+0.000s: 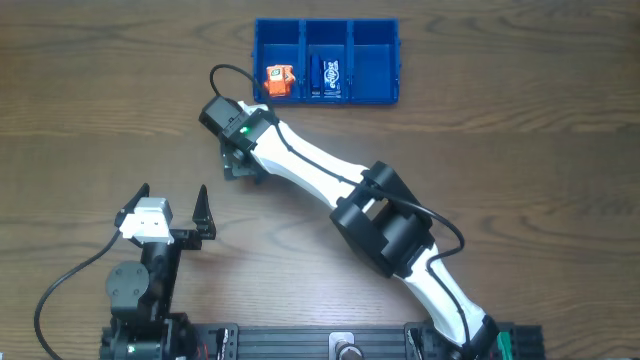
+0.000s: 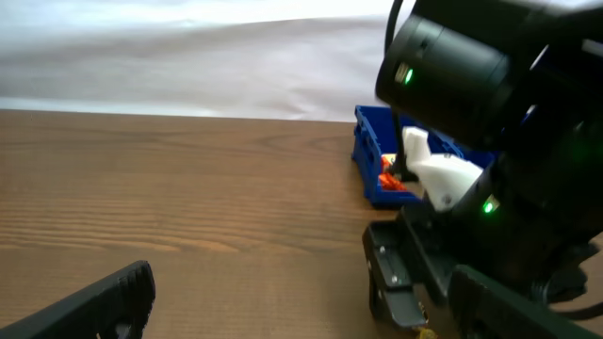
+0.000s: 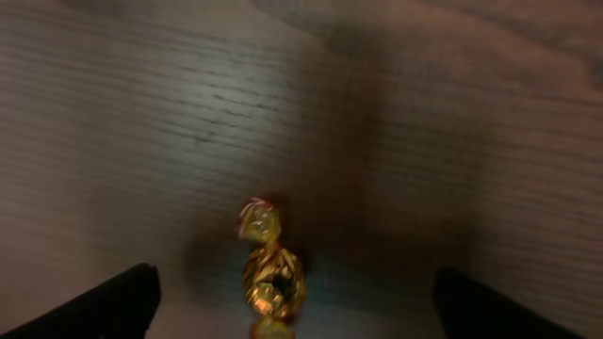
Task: Sort Candies Into Trays
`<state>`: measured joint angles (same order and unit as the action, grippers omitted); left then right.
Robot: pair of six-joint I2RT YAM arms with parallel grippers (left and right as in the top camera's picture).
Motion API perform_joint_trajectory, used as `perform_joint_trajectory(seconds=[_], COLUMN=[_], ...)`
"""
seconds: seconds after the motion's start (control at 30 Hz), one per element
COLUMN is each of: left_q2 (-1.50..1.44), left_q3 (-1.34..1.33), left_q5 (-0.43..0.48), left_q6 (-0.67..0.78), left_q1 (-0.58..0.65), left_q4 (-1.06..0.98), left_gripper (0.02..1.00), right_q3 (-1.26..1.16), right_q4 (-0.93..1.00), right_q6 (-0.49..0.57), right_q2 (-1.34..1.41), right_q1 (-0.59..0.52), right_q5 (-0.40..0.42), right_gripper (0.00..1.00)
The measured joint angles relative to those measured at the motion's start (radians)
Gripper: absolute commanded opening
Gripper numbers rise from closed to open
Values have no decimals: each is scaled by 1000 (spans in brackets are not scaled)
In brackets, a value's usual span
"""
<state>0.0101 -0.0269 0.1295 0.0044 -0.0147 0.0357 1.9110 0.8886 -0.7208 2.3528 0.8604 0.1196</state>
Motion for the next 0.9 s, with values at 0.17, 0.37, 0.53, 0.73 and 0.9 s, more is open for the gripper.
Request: perform_joint_trajectory(seconds=[0.17,0.37,0.53,0.73,0.9], left_q2=[0,0,0,0,0], left_q3=[0,0,0,0,0], left_q5=[0,0,0,0,0], left_q6=[0,0,0,0,0], left_q1=[0,0,0,0,0], left_q4=[0,0,0,0,0], left_gripper=[996,998,998,998,998], right_q3=[-1,-1,-1,-27,24], right_q4=[0,0,5,116,8], right_q6=[-8,-8,-9,68,197], right_q2=[16,16,16,-194,-484], right_q1=[0,0,2,-53,-327], right_q5=[0,-14,-19,41,149], right_gripper=[590,218,154,148,150])
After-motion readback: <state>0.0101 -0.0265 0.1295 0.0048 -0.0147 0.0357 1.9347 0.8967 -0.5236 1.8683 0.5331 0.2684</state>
